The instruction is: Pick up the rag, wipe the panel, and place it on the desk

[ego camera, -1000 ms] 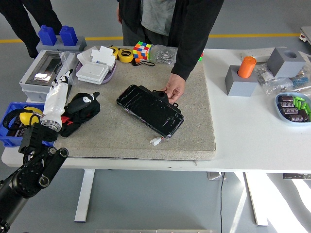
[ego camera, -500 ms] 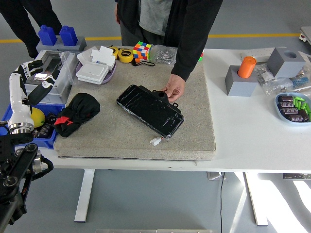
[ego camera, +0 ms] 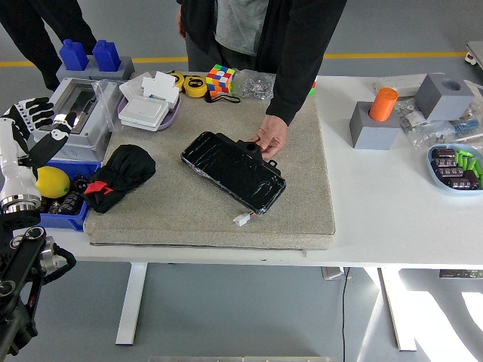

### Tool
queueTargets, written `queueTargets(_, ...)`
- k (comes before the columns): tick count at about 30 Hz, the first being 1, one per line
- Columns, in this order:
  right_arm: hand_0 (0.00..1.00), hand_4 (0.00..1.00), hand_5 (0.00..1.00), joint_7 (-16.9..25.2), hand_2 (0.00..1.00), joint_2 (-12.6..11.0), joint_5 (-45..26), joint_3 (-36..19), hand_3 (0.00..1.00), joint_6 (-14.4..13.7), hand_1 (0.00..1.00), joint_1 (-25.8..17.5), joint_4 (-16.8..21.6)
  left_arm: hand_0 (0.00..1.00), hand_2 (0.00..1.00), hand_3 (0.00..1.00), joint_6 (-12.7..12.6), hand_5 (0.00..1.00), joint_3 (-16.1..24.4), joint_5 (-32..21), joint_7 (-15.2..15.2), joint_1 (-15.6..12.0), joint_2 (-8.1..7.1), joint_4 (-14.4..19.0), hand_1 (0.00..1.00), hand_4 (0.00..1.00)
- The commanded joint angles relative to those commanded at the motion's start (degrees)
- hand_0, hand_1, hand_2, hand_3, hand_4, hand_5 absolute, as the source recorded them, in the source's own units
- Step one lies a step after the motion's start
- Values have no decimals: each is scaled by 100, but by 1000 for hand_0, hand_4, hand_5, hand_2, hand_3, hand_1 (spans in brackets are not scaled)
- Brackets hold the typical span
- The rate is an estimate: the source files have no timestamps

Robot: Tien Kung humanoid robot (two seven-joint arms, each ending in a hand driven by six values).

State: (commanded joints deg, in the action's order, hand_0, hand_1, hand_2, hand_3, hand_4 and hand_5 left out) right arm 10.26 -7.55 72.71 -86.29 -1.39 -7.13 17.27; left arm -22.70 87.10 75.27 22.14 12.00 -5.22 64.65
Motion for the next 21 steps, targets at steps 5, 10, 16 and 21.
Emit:
queueTargets(5,591,931,369,3,550,-11,75,-134,537,-9,605,-5,-43,545,598,575,40,212,-17,14,-15,-27,17,91,603,913)
queueTargets(10,590,931,371,4,551,-3,128,-216,538,-9,606,-49,-56,548,597,576,74,212,-38,20,-50,-97,34,146,603,911)
queueTargets(16,592,930,372,7,551,19,146,-244,538,-10,606,-96,-35,548,601,575,92,212,-31,22,-72,-176,37,187,607,909)
queueTargets(21,590,928,373,3,551,27,164,-310,537,-11,606,-122,-27,553,605,575,107,212,-48,43,-100,-214,39,209,609,907)
